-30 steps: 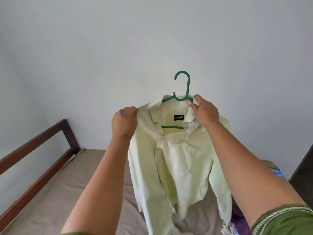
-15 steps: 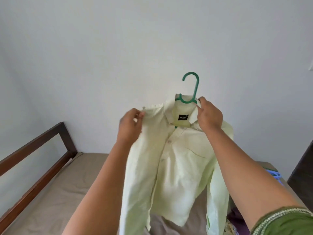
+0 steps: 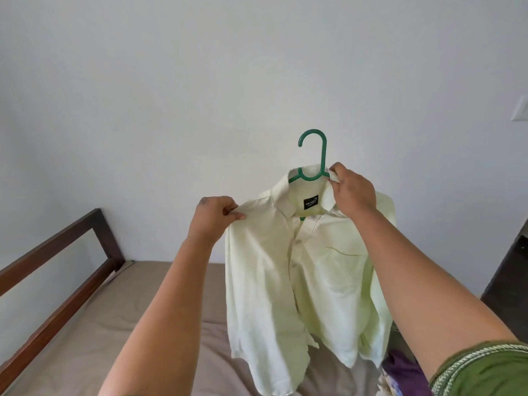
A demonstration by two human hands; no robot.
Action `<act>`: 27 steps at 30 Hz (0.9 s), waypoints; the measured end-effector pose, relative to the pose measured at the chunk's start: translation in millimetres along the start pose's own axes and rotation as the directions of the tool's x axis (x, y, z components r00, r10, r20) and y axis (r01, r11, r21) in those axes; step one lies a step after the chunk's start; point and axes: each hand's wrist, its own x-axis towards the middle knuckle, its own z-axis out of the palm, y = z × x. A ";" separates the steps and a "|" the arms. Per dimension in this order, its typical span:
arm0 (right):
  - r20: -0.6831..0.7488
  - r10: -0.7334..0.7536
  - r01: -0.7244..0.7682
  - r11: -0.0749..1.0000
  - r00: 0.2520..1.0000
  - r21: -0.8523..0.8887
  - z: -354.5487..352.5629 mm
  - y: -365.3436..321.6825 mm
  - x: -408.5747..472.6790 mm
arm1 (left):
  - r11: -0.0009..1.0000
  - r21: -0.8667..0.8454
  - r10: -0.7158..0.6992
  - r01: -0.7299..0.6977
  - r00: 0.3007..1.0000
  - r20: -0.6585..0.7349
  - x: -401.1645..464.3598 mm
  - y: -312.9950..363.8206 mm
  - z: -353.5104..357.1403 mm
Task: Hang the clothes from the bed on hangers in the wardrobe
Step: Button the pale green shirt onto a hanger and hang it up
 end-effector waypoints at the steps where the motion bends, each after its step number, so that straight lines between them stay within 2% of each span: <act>1: 0.001 0.014 -0.014 1.000 1.000 -0.010 -0.8 2.0 0.3 | 0.997 0.054 0.051 -0.050 0.998 -0.021 0.6 0.8 0.8; 5: -0.008 0.062 -0.062 0.996 0.998 -0.060 -3.2 6.6 0.4 | 0.974 0.185 0.153 -0.132 0.983 -0.100 2.8 6.7 2.5; 8: 0.016 0.075 -0.073 0.990 0.997 -0.117 -4.7 -0.5 -0.4 | 0.958 0.269 0.178 -0.100 0.941 -0.287 1.9 16.2 3.2; 10: 0.019 0.107 -0.104 0.986 0.994 -0.132 -3.9 -5.7 0.7 | 0.967 0.242 0.177 -0.079 0.893 -0.414 -3.9 34.0 6.6; 11: 0.013 0.130 -0.127 0.983 0.991 -0.134 -3.2 -6.7 1.9 | 0.970 0.219 0.191 -0.103 0.881 -0.433 -7.8 45.0 9.2; 12: 0.003 0.153 -0.151 0.979 0.988 -0.138 -3.2 -6.7 3.0 | 0.966 0.211 0.224 -0.149 0.891 -0.395 -11.7 53.9 13.3; 14: -0.004 0.170 -0.169 0.975 0.985 -0.144 -3.8 -3.7 4.3 | 0.940 0.222 0.296 -0.257 0.941 -0.165 -20.2 59.1 18.1; 16: -0.011 0.154 -0.154 0.978 0.988 -0.139 -5.7 1.3 2.7 | 0.942 0.260 0.188 -0.211 0.976 0.110 -16.1 48.8 4.6; 18: -0.036 0.156 -0.159 0.982 0.987 -0.104 -8.7 4.4 0.2 | 0.943 0.313 0.006 -0.111 0.948 0.319 -11.8 33.4 -15.6; 19: -0.049 0.156 -0.160 0.984 0.986 -0.080 -9.9 5.3 -0.2 | 0.951 0.301 -0.042 -0.074 0.932 0.360 -11.2 25.9 -22.8; 20: -0.057 0.144 -0.147 0.987 0.988 -0.063 -11.0 5.7 -0.3 | 0.965 0.261 -0.053 -0.037 0.942 0.331 -11.6 20.7 -28.1; 22: -0.064 0.092 -0.095 0.994 0.994 -0.046 -13.0 5.1 0.9 | 0.983 0.185 -0.006 -0.012 0.995 0.097 -11.1 19.3 -33.1; 24: -0.043 0.033 -0.035 0.998 0.999 -0.044 -14.9 -1.2 2.7 | 0.975 0.204 0.107 -0.089 0.991 -0.081 -6.3 26.3 -27.9; 25: -0.013 -0.001 0.001 0.999 1.000 -0.044 -15.1 -6.6 3.2 | 0.971 0.203 0.143 -0.123 0.986 -0.083 -3.4 34.2 -21.6; 27: 0.060 -0.075 0.078 0.996 0.995 -0.036 -14.1 -20.0 4.2 | 0.971 0.197 0.137 -0.137 0.990 0.011 1.9 51.9 -3.1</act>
